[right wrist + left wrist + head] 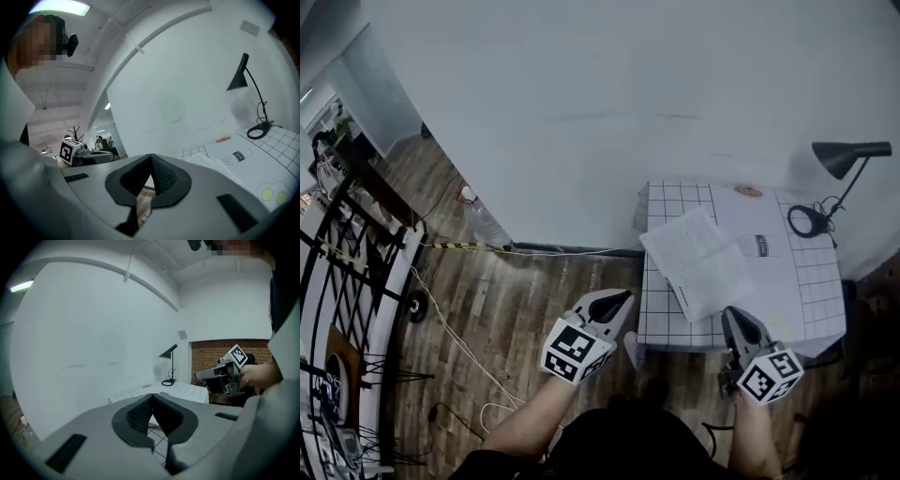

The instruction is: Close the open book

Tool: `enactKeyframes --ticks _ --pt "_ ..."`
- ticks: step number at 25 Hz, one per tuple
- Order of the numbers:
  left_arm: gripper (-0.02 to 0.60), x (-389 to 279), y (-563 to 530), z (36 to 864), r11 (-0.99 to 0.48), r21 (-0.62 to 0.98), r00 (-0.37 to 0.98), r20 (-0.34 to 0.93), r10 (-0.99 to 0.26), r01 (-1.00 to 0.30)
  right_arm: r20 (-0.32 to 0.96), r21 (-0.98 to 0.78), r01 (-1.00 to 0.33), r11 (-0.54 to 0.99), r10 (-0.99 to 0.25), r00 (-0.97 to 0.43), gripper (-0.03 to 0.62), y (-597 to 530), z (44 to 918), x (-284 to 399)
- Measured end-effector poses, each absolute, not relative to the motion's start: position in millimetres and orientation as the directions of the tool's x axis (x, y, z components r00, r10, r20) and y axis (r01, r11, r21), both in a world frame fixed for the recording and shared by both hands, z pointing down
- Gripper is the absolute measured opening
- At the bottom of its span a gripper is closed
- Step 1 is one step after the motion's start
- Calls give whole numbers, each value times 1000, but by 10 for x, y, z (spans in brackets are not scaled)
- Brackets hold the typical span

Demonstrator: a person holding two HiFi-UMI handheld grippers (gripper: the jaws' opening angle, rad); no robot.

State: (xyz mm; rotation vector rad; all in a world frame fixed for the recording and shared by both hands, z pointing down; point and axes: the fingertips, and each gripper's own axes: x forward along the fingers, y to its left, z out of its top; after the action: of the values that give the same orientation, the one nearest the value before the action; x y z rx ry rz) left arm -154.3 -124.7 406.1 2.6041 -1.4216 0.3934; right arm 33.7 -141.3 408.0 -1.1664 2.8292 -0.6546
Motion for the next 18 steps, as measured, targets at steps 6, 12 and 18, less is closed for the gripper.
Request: enactKeyframes --ticks 6,12,18 --pt "12 -1300 -1689 4304 -635 -10 591 355 -724 -772 156 -431 -682 591 -695 -702 -5 -1736 4253 390" --pt "73 -1262 -2049 4570 -733 -2 670 402 -624 -681 205 -438 -739 511 -744 -636 -5 -1942 4409 269" --pt "131 -1416 -2318 4905 -818 7 730 456 -509 -575 198 -424 -790 443 -805 -559 -5 -2016 4364 31"
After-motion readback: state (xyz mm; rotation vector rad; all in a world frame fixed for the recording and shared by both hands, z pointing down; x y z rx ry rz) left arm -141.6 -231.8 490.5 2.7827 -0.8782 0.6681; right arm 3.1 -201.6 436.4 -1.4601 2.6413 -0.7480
